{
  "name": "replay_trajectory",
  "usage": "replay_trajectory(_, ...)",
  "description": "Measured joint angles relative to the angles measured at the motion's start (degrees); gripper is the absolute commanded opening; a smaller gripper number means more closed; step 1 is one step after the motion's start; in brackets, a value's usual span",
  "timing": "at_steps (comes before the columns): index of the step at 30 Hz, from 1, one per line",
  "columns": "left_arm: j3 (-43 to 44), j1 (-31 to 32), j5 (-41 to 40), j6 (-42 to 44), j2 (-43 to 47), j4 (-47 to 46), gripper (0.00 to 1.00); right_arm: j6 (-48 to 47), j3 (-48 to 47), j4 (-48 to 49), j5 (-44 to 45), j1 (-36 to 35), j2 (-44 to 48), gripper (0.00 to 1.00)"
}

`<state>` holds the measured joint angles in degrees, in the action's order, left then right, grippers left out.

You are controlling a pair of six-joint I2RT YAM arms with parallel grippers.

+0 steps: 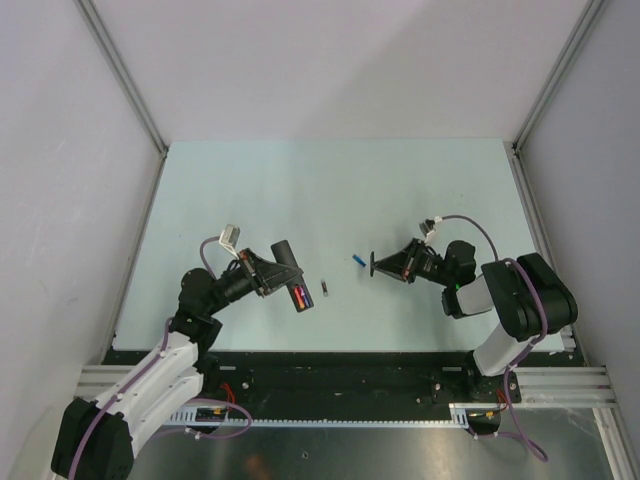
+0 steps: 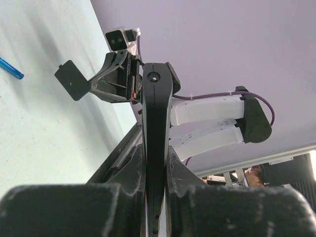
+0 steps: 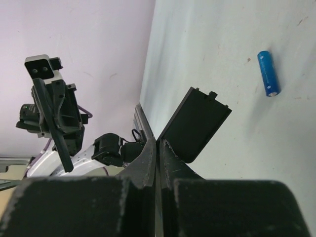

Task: Load the batteries into the remote control
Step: Pick up the battery cover at the center of the board.

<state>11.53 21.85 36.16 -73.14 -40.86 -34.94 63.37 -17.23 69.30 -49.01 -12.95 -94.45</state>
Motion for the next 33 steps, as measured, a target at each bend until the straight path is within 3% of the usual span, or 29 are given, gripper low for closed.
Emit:
replay_trajectory(4,-0.09,0.00,0.00,0.11,0.02,0.00,0.00,-2.40,-0.79,-3.39,0.22,0.63,0.09,0.00)
replay_trajectory(14,-0.31,0.00,0.00,0.15,-0.57,0.02,0.00,-15.19,-2.75,-28.57,6.51,2.75,5.22,0.00)
replay_trajectory(26,-0.31,0.00,0.02,0.20,-0.94,0.04,0.00,-18.23,-3.67,-34.84,8.11,3.43,5.64,0.00)
replay_trajectory(33,-0.31,0.00,0.02,0.31,-1.51,0.04,0.00,-21.03,-5.97,-41.72,9.16,2.58,11.82,0.00)
